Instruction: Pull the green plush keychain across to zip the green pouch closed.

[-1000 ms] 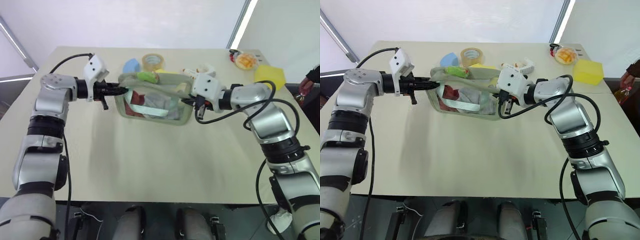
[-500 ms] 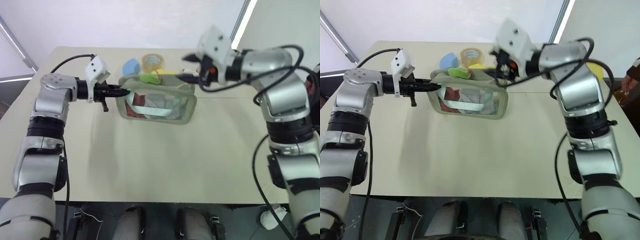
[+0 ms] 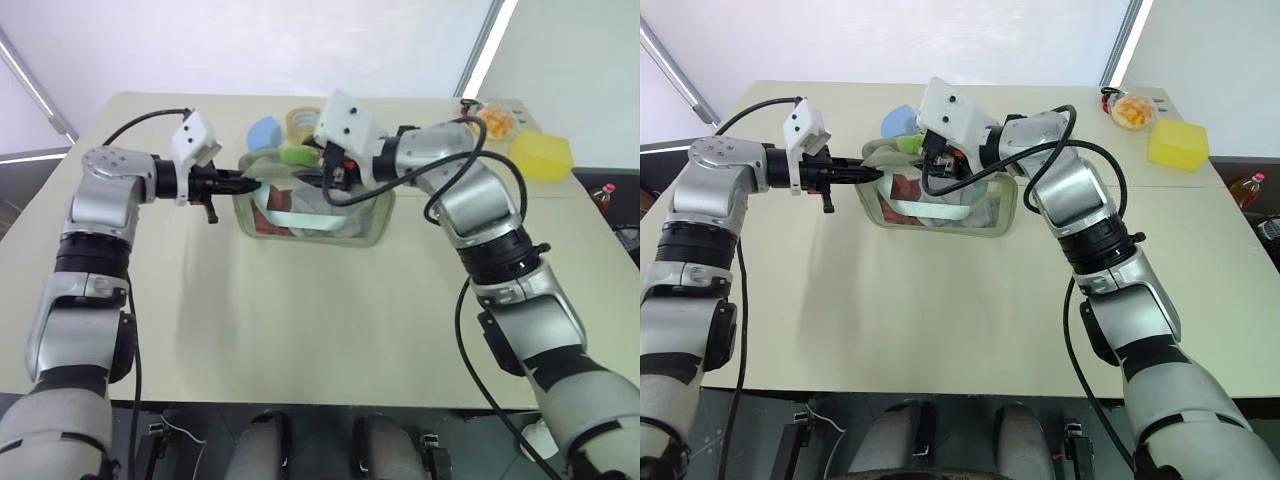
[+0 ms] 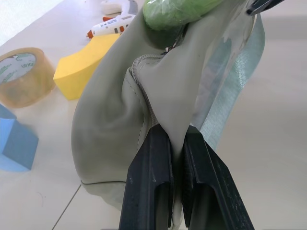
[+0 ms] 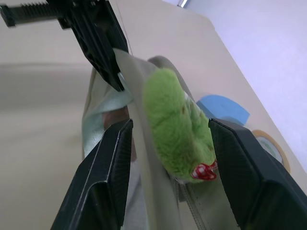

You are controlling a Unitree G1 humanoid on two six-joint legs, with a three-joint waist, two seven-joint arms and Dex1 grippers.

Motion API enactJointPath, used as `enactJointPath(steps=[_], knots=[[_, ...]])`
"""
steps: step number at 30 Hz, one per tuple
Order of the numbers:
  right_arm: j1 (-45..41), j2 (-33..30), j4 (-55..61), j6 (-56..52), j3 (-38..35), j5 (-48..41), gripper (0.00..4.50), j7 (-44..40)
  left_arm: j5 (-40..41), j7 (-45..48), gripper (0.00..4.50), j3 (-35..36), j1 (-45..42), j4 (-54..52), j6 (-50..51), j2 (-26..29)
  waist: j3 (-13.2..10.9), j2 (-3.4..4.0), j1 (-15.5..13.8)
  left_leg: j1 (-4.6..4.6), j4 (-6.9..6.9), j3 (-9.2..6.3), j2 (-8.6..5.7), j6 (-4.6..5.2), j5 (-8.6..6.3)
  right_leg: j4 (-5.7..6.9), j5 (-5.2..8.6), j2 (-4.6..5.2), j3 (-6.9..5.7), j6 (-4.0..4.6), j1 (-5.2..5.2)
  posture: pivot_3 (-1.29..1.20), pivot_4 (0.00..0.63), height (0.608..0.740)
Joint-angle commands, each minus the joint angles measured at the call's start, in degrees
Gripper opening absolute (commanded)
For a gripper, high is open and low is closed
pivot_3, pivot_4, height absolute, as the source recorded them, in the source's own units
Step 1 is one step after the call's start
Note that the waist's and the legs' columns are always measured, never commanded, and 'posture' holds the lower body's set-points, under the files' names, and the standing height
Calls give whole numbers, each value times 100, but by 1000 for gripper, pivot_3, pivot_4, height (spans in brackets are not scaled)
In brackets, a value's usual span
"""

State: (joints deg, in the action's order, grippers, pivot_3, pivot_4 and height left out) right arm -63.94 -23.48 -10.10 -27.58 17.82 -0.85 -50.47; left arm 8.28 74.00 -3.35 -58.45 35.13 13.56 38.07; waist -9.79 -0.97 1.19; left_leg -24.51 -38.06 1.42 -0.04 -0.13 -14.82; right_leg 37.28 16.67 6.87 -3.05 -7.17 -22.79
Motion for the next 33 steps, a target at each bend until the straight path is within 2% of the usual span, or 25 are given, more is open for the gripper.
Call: enactJointPath(steps=[1,3,4,11,14,19,21,23,29,33], knots=[[-170,42,187,79,-184,-39,1193,38,59,-26,0,87,-85,-180,-39,55,0,0,0,0,0,0,0,0,0,0,0,0,0,0,0,0,150,740],[-159,48,262,-29,-309,-126,107,67,34,-50,0,74,-68,-152,-97,49,0,0,-2,0,0,-1,0,0,0,0,0,0,0,0,0,0,150,740],[-151,33,305,-121,-414,-186,46,99,27,-54,0,68,-63,-136,-121,45,0,0,-3,0,0,-1,0,0,0,0,0,0,0,0,0,0,150,740],[-190,-391,700,-1123,-1480,-539,46,643,6,-39,0,39,-97,-50,-165,21,0,0,-40,-1,0,-1,0,-1,1,0,0,0,-1,0,1,0,150,740],[31,-1001,793,-1499,-1893,-188,46,1279,-67,-38,0,-3,-70,27,-296,44,0,0,-54,-3,-1,1,-1,-1,0,-2,0,2,0,0,3,0,150,740],[850,-2077,995,-1457,-1743,442,46,1667,-114,8,0,-57,-52,100,-398,56,0,0,-39,-5,3,14,-4,0,0,-5,0,3,1,0,0,0,150,740],[1105,-2310,1026,-1399,-1654,620,46,1792,-151,56,0,-104,-38,134,-478,71,-1,1,-7,-5,4,18,-3,1,0,-4,0,3,3,0,-5,0,150,740],[1393,-2238,1112,-1398,-1639,645,46,1989,-133,73,0,-132,-62,172,-483,75,0,7,12,-4,6,22,-2,1,0,-3,0,3,8,0,-11,0,150,740],[2320,-735,1126,-1606,-1779,206,46,2854,-116,81,0,-191,-108,202,-471,50,3,3,3,5,4,21,5,0,0,-3,0,-3,7,0,1,0,150,740],[2658,-278,1124,-1567,-1518,227,46,2932,-84,129,0,-196,-43,96,-395,72,2,6,8,3,7,14,4,0,0,-2,0,-2,10,0,-6,0,150,740]])
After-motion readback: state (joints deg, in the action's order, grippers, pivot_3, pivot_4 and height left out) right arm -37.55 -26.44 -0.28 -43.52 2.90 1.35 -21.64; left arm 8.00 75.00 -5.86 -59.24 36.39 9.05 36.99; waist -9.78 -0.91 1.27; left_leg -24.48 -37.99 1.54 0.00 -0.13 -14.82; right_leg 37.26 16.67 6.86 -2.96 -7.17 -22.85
